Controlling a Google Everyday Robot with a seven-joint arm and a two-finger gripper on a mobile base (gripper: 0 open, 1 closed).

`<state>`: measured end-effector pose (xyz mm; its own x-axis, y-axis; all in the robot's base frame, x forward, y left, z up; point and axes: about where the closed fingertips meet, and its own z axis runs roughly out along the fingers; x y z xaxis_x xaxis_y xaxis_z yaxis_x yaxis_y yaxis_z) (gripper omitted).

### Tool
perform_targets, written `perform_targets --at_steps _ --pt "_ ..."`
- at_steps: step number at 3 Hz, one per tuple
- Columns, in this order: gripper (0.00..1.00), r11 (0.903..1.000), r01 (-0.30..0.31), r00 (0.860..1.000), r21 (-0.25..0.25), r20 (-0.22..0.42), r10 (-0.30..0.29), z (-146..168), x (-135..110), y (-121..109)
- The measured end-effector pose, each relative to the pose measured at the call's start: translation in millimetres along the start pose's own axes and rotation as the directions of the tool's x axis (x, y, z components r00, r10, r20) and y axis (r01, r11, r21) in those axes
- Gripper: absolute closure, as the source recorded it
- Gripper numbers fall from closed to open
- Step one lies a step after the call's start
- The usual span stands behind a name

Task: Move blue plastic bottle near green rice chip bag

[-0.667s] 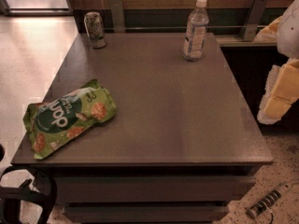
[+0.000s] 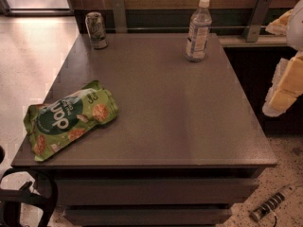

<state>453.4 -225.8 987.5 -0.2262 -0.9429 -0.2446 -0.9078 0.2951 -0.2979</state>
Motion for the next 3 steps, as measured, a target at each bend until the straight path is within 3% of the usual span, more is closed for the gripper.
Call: perform_targets --at_steps 1,2,3 --pt "0.00 0.9940 -0.096 0.993 0.053 0.069 0.092 1 19 -27" --pt "0.00 0.9595 -0.257 0.942 0.115 0.253 0.222 11 42 -62" --pt "0.00 0.9106 -0.388 0.812 0.143 0.521 0.264 27 45 -103"
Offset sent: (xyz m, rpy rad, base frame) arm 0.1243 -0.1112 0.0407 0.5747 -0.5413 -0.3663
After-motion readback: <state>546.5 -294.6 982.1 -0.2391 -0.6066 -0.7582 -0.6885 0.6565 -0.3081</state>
